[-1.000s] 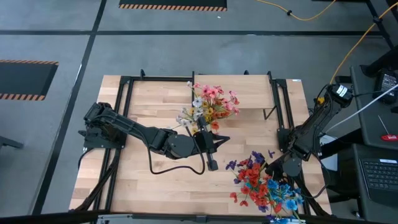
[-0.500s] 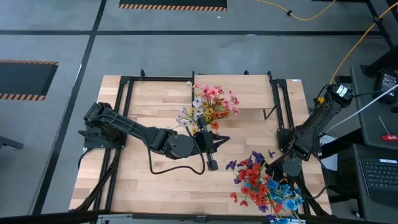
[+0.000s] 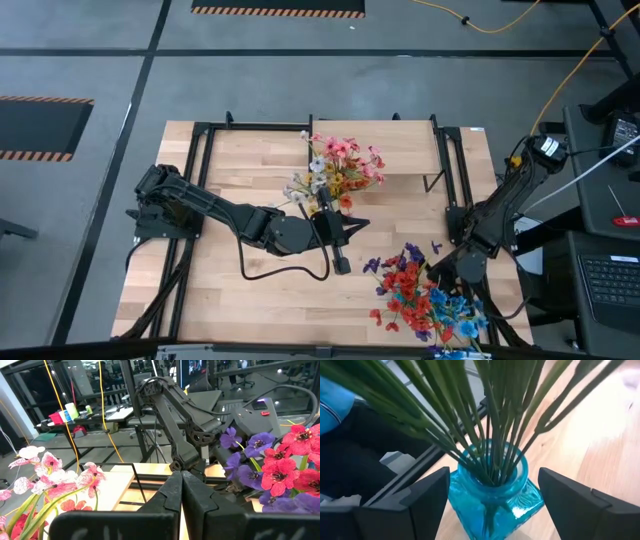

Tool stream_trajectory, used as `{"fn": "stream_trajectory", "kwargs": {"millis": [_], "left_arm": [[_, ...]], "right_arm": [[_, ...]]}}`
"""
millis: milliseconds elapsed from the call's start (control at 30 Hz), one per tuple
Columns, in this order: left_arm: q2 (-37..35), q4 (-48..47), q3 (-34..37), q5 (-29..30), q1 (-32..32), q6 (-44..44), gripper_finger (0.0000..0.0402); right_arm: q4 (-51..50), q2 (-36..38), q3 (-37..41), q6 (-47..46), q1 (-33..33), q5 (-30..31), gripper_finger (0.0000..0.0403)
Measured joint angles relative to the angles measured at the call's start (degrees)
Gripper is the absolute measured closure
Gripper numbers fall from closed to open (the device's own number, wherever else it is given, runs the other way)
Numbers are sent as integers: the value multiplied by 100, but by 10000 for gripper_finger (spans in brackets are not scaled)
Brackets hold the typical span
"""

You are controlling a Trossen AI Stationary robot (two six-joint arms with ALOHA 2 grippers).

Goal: Pick and place flowers into a vace then onto a shelf
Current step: Put the blue vase on the shelf

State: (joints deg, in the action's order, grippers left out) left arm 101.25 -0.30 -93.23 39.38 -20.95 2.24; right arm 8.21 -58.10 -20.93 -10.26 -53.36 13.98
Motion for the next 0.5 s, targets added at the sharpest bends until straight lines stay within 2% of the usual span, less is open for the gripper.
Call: {"fn": "stream_trajectory", "kwargs": {"millis": [500], "left_arm": [[0, 0, -2, -1, 0, 0, 396]], "right_arm": [[546, -571, -2, 16, 0, 0, 99]]}}
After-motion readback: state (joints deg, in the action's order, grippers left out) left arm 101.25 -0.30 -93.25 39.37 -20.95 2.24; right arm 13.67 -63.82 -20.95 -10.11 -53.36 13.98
